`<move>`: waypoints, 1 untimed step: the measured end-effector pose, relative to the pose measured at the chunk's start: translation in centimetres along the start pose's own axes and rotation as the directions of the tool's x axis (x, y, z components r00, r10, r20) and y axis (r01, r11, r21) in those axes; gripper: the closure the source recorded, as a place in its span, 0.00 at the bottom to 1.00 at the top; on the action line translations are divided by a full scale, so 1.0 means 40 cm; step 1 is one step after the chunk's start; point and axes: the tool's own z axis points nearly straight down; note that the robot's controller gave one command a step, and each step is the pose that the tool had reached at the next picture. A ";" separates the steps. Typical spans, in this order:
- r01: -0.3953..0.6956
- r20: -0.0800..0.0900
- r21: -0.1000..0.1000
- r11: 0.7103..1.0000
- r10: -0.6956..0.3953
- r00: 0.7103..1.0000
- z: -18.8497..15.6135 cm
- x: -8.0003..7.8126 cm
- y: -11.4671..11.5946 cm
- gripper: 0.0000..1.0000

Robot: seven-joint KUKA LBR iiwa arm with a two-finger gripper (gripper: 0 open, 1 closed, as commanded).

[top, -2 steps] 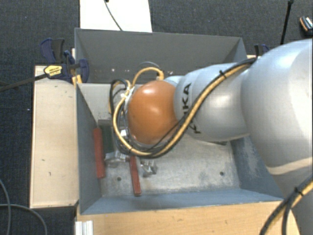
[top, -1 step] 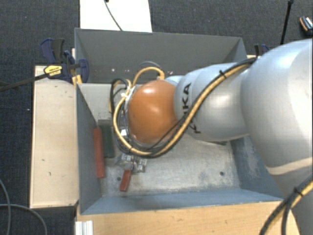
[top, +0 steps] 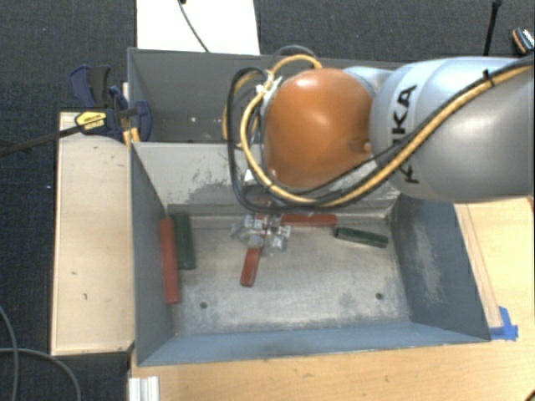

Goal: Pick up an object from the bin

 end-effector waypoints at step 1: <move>0.267 0.000 -0.005 0.964 -0.267 0.964 -0.154 0.051 0.035 1.00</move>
Offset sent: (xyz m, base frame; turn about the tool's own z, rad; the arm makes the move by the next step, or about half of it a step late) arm -0.0210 -0.0156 0.0592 -0.2714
